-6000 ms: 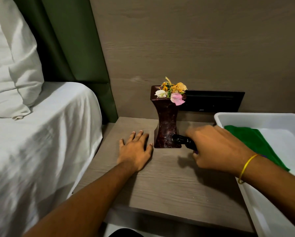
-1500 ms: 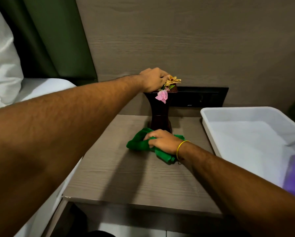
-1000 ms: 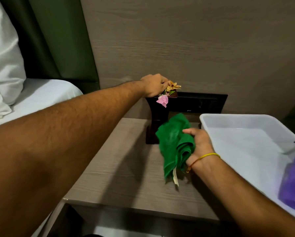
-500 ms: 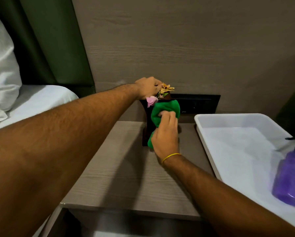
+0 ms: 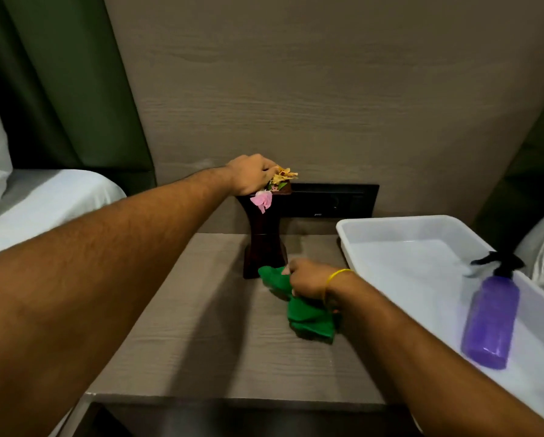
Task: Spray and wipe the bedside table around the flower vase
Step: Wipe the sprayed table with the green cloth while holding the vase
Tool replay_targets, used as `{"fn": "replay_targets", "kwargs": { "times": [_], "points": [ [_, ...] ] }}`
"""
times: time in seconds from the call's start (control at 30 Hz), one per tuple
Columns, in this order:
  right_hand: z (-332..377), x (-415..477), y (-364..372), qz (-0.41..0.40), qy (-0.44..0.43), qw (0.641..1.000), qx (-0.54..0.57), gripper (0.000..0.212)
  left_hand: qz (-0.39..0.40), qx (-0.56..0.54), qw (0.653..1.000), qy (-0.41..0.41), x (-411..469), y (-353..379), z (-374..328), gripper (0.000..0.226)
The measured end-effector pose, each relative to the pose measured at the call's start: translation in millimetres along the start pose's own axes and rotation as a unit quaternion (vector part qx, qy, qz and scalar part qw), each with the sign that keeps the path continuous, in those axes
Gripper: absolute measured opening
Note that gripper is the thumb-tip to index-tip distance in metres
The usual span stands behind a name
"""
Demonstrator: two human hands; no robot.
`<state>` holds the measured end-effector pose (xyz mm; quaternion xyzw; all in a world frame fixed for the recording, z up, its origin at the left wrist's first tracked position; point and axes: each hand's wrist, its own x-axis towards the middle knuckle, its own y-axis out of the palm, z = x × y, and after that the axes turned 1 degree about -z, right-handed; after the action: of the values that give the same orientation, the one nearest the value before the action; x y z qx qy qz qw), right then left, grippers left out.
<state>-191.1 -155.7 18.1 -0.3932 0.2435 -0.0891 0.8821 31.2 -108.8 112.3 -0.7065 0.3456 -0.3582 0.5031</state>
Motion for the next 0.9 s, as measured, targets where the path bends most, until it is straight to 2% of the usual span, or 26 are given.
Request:
{"fn": "replay_targets", "kwargs": {
  "times": [0.03,0.07,0.13,0.17,0.2,0.27,0.3,0.33,0.4,0.47,0.5,0.53,0.6,0.67,0.8,0.9],
  "points": [
    [-3.7,-9.9,-7.5,0.003,0.017,0.99,0.138,0.036,0.001,0.001,1.0,0.002,-0.7,-0.6,-0.7,0.037],
    [-8.8,-20.2,-14.2,0.006,0.027,0.96,0.279,0.042,0.001,0.003,1.0,0.006,-1.3,-0.6,-1.4,0.037],
    [-20.5,-41.7,-27.0,0.03,0.021,0.85,0.525,0.045,0.007,0.004,1.0,0.008,-1.8,0.0,-1.5,0.035],
    [-27.5,-51.5,-34.2,0.037,0.011,0.797,0.602,0.044,0.011,-0.001,1.0,0.008,-2.1,-0.1,-2.0,0.036],
    [-34.9,-59.9,-42.6,0.029,0.001,0.76,0.65,0.042,0.012,-0.007,1.0,0.006,-3.2,0.1,-3.1,0.037],
    [-46.1,-73.9,-62.9,-0.021,-0.012,0.722,0.691,0.036,0.01,-0.012,1.0,0.003,-4.4,-1.7,-6.1,0.037],
    [-50.6,-78.5,-72.7,-0.061,-0.014,0.715,0.697,0.034,0.008,-0.013,1.0,0.003,-4.5,-2.2,-7.5,0.037],
    [-53.7,-81.4,-81.8,-0.115,-0.019,0.715,0.689,0.032,0.007,-0.013,1.0,0.002,-5.6,-3.2,-8.2,0.036],
    [-62.4,-79.3,-97.7,-0.26,-0.029,0.741,0.619,0.03,0.008,-0.011,1.0,0.001,-7.7,-4.2,-9.6,0.033],
    [-75.6,-71.7,-108.2,-0.422,-0.015,0.803,0.42,0.029,0.007,-0.014,1.0,-0.003,-9.0,-4.7,-9.7,0.035],
    [-81.1,-67.4,-110.5,-0.474,-0.001,0.837,0.275,0.028,0.007,-0.016,1.0,-0.003,-9.6,-4.9,-9.6,0.037],
    [-84.5,-62.7,-110.2,-0.485,0.016,0.864,0.135,0.029,0.007,-0.017,1.0,-0.005,-10.2,-5.0,-9.9,0.038],
    [-92.0,-47.9,-101.8,-0.432,0.066,0.897,-0.069,0.035,0.007,-0.02,1.0,-0.01,-9.9,-5.5,-10.5,0.039],
    [-98.2,-31.5,-84.4,-0.327,0.108,0.928,-0.14,0.036,0.004,-0.016,1.0,-0.011,-11.2,-6.2,-12.0,0.039],
    [-113.4,-7.2,-60.0,-0.157,0.159,0.966,-0.128,0.039,-0.007,-0.02,1.0,-0.012,-14.9,1.7,-4.1,0.042],
    [-116.0,6.5,-67.0,-0.119,0.189,0.971,-0.091,0.047,-0.032,-0.032,0.999,-0.005,-9.7,9.6,1.4,0.043]
  ]
}}
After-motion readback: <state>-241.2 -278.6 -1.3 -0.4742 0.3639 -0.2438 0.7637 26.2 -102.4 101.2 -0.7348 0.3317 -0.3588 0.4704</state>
